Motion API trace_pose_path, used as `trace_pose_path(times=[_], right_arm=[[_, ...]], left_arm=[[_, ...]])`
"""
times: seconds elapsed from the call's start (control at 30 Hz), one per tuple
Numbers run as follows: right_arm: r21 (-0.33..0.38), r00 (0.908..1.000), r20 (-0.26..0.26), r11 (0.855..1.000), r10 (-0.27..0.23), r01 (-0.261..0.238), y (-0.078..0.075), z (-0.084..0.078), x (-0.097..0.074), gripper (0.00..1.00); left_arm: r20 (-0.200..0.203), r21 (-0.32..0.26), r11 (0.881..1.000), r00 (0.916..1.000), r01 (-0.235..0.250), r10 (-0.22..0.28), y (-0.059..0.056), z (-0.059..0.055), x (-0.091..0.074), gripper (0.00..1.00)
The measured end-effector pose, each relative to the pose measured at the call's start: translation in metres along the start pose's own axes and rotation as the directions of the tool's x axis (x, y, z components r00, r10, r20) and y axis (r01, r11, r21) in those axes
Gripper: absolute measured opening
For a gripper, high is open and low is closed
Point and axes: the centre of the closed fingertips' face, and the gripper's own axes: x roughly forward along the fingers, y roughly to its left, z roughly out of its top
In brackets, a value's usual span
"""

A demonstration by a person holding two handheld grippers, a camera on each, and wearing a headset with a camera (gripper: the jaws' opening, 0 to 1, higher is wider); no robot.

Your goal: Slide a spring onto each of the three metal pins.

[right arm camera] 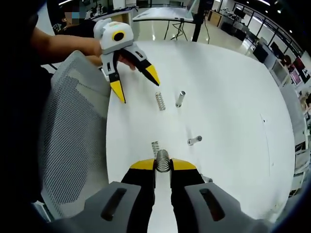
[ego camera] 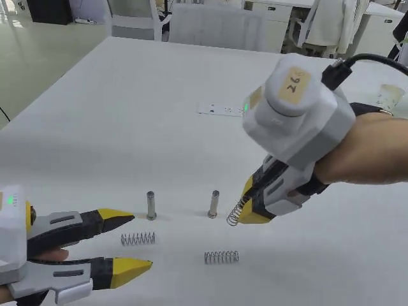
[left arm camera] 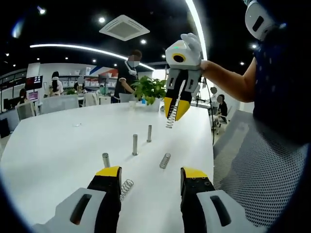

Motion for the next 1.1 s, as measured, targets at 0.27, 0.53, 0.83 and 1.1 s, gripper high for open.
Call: trace_pose_path(times=[0.27, 0.53, 0.83, 1.1], right_arm=[[0.028, 0.9990, -0.008, 0.999, -0.044, 0.045, -0.018, -0.010, -0.012, 0.08], [0.042, 0.9969, -0.021, 0.996, -0.076, 0.077, -0.036, -0.015, -0.018, 0.08], [0.050, 0.9897, -0.074, 0.991, -0.123, 0.127, -0.058, -0.027, -0.022, 0.08], [0.069, 0.9845, -0.117, 0.988, -0.131, 0.139, -0.071, -0.044, -0.023, 0.08]], left_arm=[[0.011, -0.003, 0.998, 0.9981, -0.060, 0.060, 0.012, -0.002, -0.006, 0.52], [0.019, -0.005, 0.995, 0.9952, -0.096, 0.096, 0.020, -0.001, -0.009, 0.61], [0.023, -0.011, 0.993, 0.9929, -0.116, 0.116, 0.024, -0.002, -0.011, 0.67], [0.021, -0.018, 0.992, 0.9916, -0.127, 0.128, 0.026, -0.004, -0.013, 0.71]])
